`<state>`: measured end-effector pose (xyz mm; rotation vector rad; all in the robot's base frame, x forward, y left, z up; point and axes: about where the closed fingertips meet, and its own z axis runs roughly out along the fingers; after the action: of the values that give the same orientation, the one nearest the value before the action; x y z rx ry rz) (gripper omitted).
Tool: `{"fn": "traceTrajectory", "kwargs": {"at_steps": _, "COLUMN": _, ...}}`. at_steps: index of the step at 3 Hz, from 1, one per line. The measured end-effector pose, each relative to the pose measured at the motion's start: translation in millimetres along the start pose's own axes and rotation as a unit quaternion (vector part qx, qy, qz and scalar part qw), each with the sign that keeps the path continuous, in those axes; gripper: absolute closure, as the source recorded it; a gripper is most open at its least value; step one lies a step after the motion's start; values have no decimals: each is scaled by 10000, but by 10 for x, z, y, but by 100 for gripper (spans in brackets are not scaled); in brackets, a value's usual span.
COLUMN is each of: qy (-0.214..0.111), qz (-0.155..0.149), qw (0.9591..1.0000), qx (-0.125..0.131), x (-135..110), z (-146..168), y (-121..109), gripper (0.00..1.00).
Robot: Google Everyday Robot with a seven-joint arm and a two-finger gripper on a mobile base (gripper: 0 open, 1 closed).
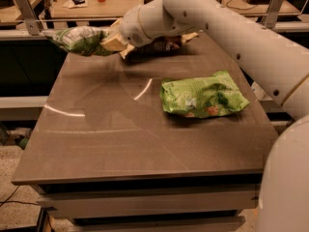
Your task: Pick green jalapeno chip bag
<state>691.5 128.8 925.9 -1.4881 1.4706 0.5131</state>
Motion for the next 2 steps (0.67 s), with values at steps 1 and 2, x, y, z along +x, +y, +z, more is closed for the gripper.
{"fn": "traceTrajectory", "kwargs": {"at_steps": 1, "qy": -821, "qz": 221, "qw": 9964, "qx": 29, "x": -355, "z": -571, "y": -93, "gripper": 100}}
{"fn": "traceTrajectory", "kwargs": {"at_steps": 2, "qy": -1183, "qz": 244, "qw": 9927, "qx": -2, "x": -594, "z": -1049, "y": -183, "gripper": 100}}
